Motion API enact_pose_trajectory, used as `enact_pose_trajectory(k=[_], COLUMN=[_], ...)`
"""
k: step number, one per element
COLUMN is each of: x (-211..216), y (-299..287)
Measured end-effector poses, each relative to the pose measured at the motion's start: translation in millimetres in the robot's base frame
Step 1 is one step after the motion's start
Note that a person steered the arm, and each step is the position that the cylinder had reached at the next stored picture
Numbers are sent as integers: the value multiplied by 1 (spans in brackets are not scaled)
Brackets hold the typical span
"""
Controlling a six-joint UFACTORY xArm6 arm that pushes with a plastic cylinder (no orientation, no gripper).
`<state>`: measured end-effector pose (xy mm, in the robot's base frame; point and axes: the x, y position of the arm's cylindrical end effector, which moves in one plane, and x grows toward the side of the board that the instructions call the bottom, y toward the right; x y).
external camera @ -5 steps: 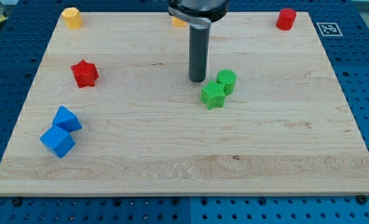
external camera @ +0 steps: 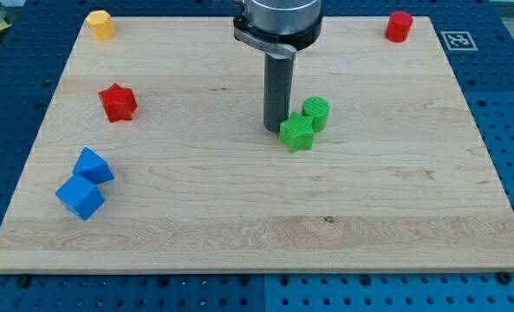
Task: Slightly push the green star downwards
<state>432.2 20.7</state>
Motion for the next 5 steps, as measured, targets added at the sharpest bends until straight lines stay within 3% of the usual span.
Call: enact_pose_trajectory(k=[5], x=[17], y=[0])
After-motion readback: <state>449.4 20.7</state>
